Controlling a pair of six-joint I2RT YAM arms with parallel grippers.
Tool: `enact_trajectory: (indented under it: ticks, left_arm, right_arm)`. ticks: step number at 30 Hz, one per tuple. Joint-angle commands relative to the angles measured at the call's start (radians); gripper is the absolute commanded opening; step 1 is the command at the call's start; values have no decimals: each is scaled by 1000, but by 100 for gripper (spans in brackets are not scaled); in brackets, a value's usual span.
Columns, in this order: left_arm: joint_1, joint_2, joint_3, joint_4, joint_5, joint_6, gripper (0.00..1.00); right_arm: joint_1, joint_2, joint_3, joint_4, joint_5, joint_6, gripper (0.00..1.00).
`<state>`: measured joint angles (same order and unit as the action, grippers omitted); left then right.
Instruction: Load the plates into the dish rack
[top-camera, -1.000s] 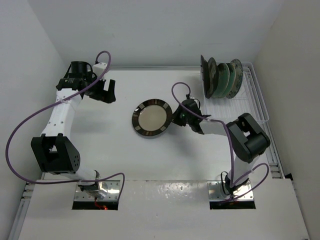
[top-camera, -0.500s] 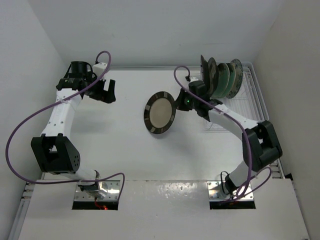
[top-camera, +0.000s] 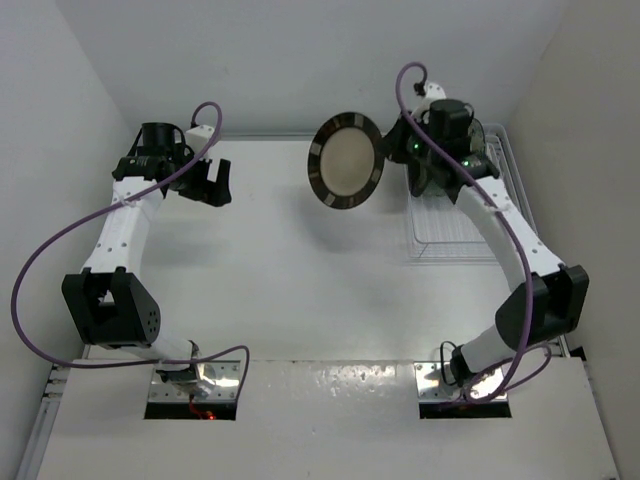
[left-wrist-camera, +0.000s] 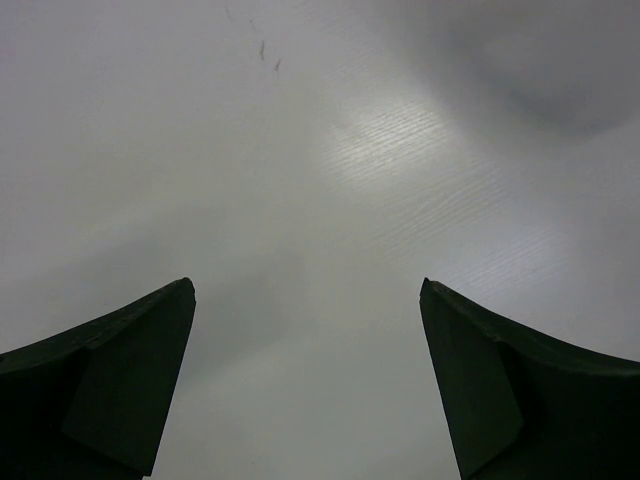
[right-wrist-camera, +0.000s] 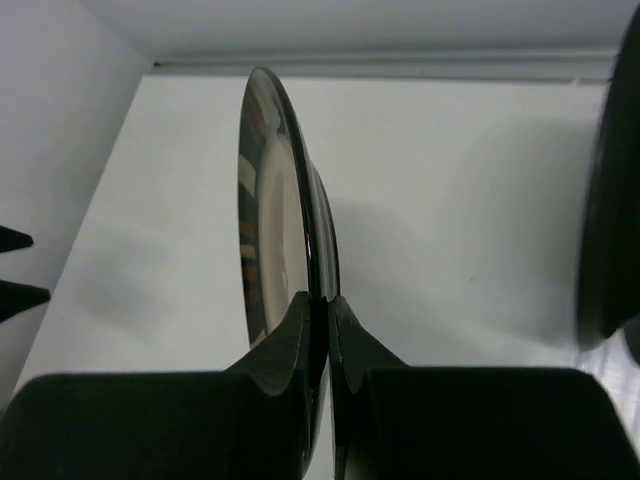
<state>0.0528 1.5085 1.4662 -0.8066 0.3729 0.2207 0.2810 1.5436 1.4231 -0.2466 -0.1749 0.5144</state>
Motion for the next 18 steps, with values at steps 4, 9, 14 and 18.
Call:
enact_trajectory:
  ticks: [4,9,14,18]
  left_arm:
    - [-8,-31,6,9,6,5,100]
    - [-8,-21,6,9,6,5,100]
    - [1,-1,6,9,6,5,100]
    - [10,10,16,9,6,5,100]
  right_arm:
    - [-176,-131,299,76,37,-111,0]
    - [-384,-143,388,52,129,-240,0]
    - [-473,-181,329,156,294,-445,0]
    - [-476,-174,318,227,394,-592,0]
